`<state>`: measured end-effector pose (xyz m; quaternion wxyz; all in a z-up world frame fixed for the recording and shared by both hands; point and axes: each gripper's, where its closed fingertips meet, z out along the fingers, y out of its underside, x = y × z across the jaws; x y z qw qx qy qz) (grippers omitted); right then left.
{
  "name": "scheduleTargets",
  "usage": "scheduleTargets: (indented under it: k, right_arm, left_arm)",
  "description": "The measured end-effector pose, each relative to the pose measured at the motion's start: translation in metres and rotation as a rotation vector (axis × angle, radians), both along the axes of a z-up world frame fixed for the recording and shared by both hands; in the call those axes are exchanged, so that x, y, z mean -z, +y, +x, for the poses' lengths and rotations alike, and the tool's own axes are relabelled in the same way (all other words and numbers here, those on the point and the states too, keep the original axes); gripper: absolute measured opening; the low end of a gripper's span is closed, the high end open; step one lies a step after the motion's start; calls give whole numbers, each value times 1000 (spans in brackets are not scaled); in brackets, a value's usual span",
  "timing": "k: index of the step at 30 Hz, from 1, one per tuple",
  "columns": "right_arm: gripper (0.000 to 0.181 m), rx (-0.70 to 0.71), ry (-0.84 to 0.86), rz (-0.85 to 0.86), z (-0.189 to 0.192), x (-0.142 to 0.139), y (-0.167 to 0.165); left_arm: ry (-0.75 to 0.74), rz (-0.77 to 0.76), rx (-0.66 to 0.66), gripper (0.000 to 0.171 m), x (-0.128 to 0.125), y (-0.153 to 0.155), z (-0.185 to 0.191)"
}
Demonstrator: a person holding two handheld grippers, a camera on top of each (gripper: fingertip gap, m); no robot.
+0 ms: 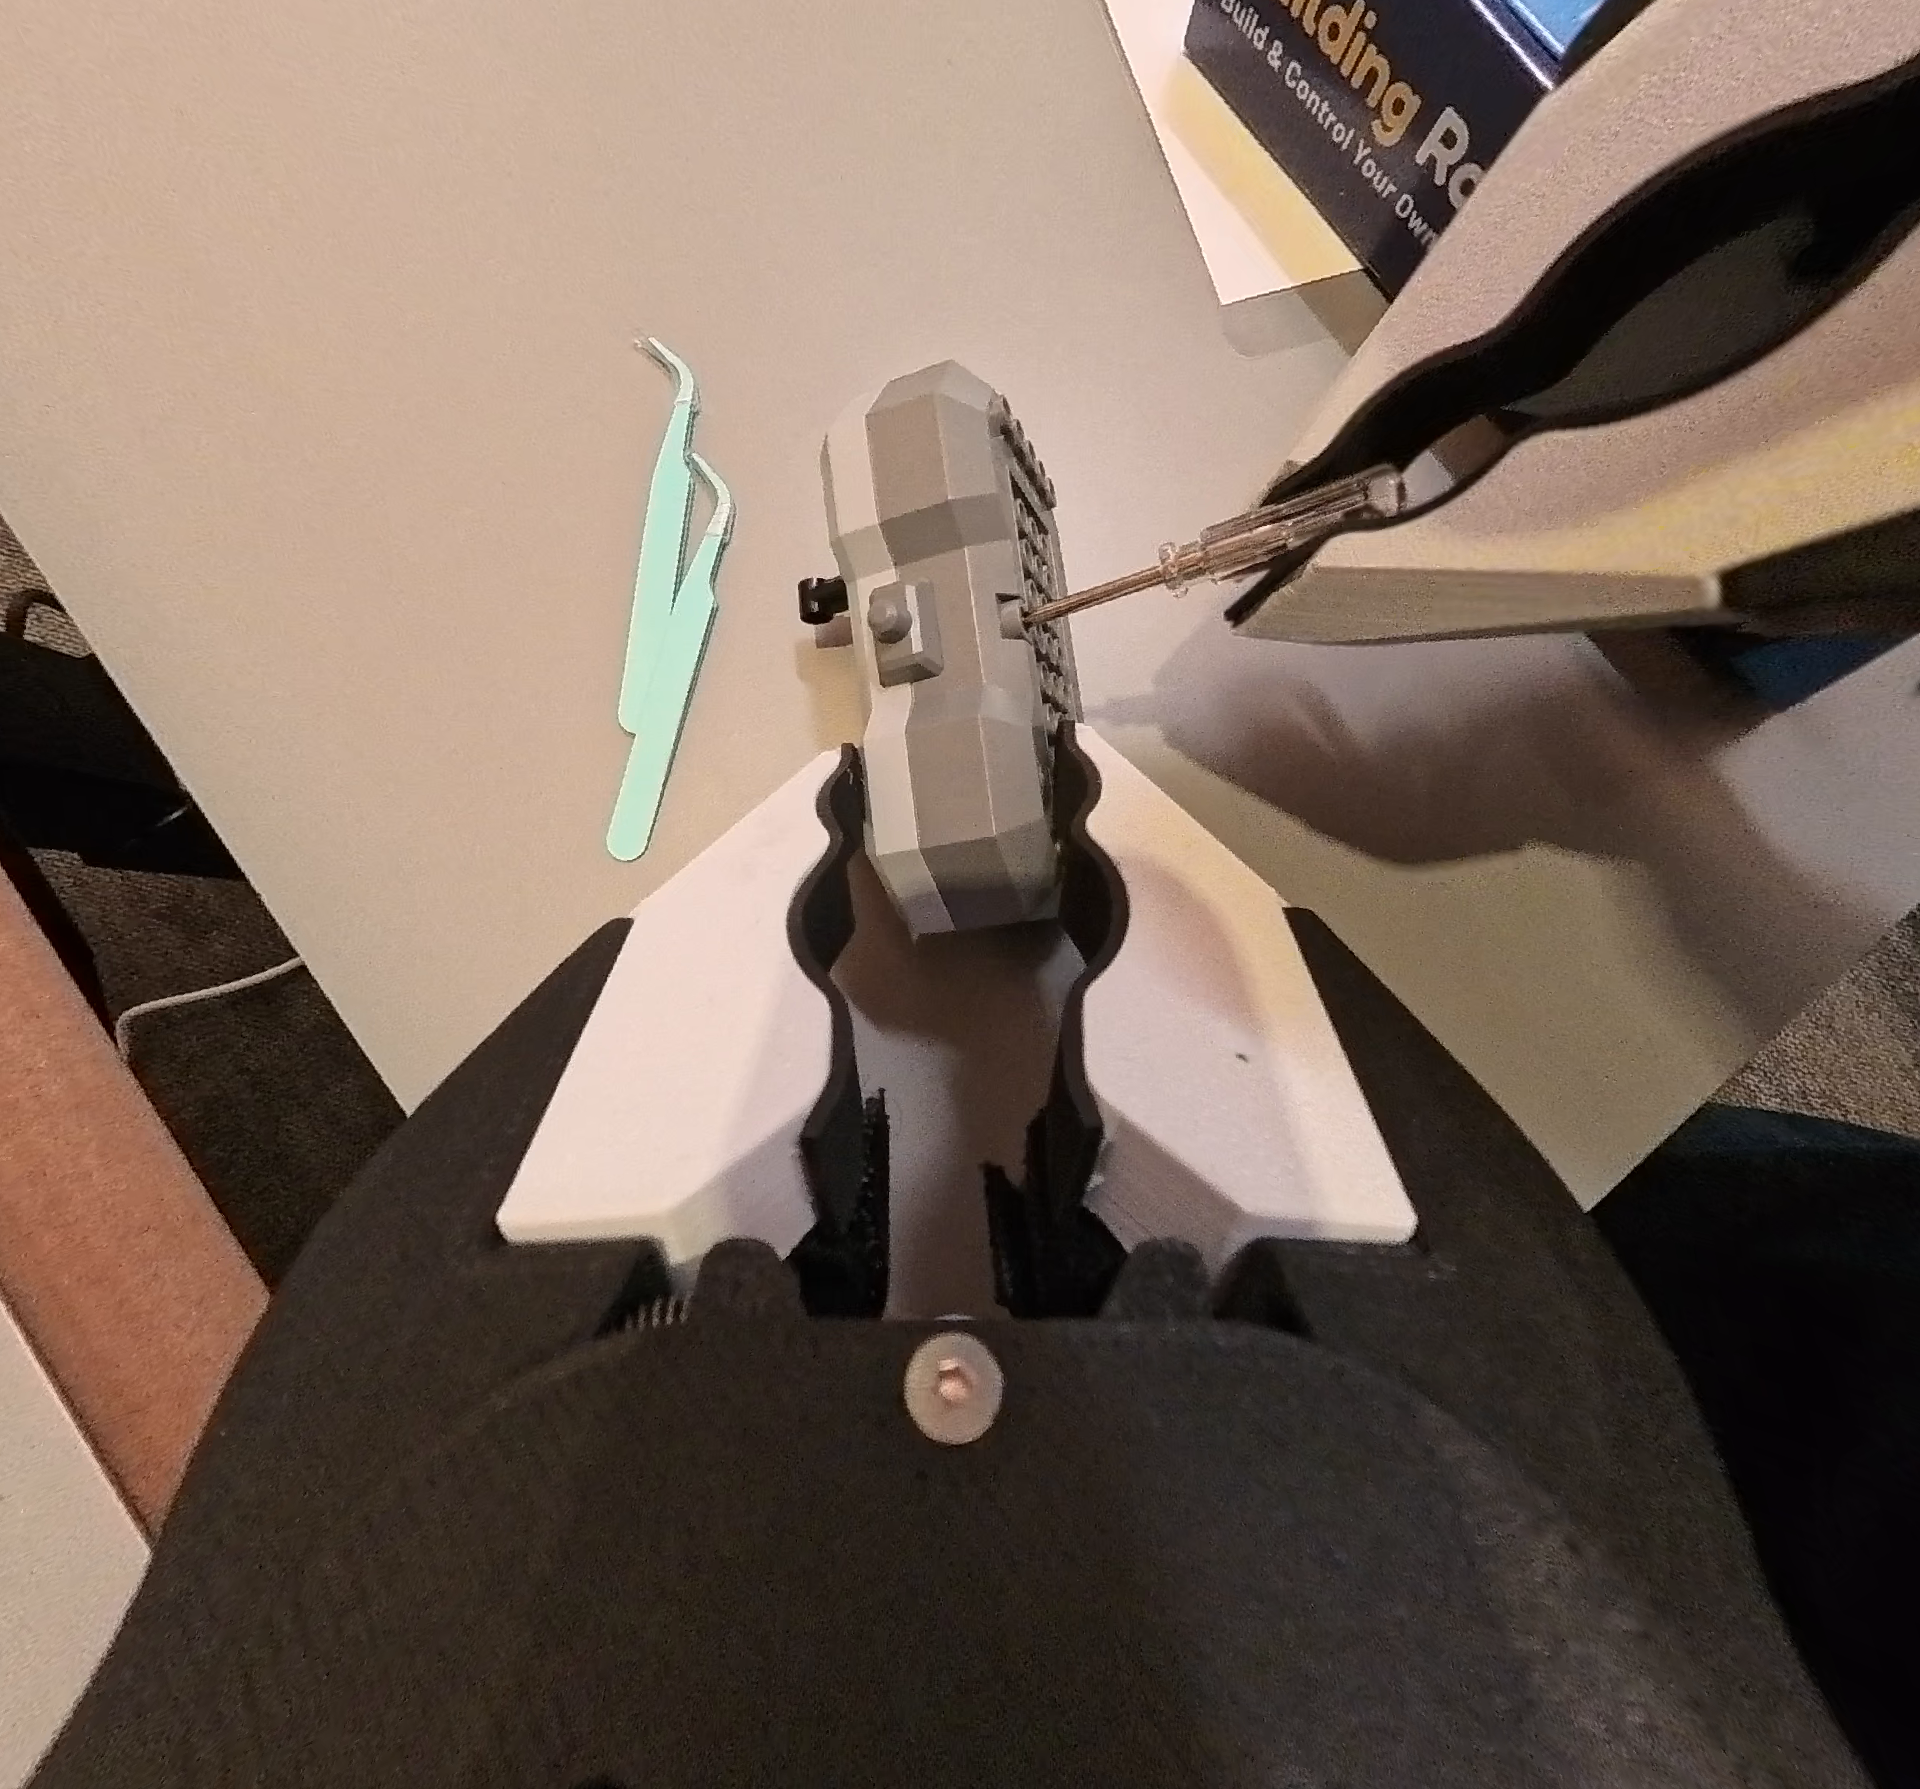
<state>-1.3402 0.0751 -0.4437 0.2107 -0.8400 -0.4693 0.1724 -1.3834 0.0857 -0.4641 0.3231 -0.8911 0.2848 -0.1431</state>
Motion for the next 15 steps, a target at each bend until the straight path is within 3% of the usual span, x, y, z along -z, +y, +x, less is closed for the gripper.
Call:
scheduleTargets:
  k: [10,12,15]
  right_arm:
    - [4,547,576,-862,-10,-7,-8]
    - [3,613,662,-964,-14,-7,-11]
    - [4,636,694,-983,-14,-6,-15]
  left_arm:
    - [11,18,10,34,0,0,0]
    - [11,18,6,34,0,1,-1]
    - [10,14,10,34,0,2,-2]
